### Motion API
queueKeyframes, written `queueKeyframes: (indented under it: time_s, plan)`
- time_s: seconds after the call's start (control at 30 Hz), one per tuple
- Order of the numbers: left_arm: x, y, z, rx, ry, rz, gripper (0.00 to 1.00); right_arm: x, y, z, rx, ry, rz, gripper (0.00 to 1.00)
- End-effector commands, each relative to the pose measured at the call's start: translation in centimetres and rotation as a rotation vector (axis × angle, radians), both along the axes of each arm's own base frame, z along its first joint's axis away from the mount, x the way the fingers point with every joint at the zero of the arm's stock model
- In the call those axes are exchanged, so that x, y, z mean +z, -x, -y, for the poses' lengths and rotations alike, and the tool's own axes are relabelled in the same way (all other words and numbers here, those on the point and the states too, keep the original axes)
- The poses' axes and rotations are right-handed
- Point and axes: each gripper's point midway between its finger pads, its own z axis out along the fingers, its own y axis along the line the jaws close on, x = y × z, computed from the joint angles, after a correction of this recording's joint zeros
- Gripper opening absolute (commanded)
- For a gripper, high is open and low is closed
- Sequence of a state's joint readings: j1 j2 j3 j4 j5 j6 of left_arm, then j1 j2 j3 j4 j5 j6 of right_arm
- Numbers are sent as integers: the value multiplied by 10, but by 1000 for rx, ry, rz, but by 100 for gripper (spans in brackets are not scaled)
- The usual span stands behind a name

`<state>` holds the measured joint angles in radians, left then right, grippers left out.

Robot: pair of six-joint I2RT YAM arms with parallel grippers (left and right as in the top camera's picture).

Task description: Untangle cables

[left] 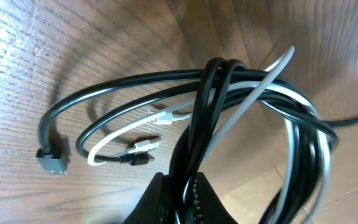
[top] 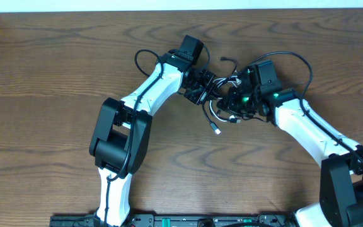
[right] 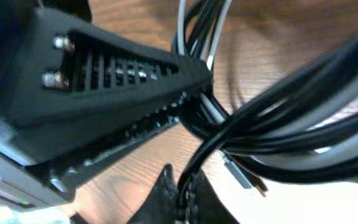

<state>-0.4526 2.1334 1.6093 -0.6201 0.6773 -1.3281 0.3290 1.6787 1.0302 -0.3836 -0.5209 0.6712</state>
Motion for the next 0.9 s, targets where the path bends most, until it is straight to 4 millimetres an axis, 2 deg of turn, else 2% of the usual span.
queueKeyframes:
  time_s: [0.0, 0.07, 0.23, 0.3, 0.47, 0.63, 0.87]
  plan:
    - [16, 0, 1, -75, 31, 80, 7, -9, 3, 1, -11, 14, -23, 1]
    - [14, -1, -1, -160, 18, 162, 7, -7, 1, 4, -19, 6, -21, 1]
    - [13, 1, -2, -581, 10, 510, 7, 6, -6, 8, -14, -105, -22, 1]
    - [13, 2, 0, -665, 11, 577, 7, 10, -9, 12, -24, -137, -27, 1]
    - [14, 6, 8, -786, 18, 674, 7, 10, -19, 30, -113, -152, -58, 1]
    - [14, 10, 14, -869, 24, 736, 7, 12, -26, 37, -149, -157, -50, 1]
    - [18, 13, 16, -900, 40, 766, 7, 0, -32, 55, -223, -61, -43, 1]
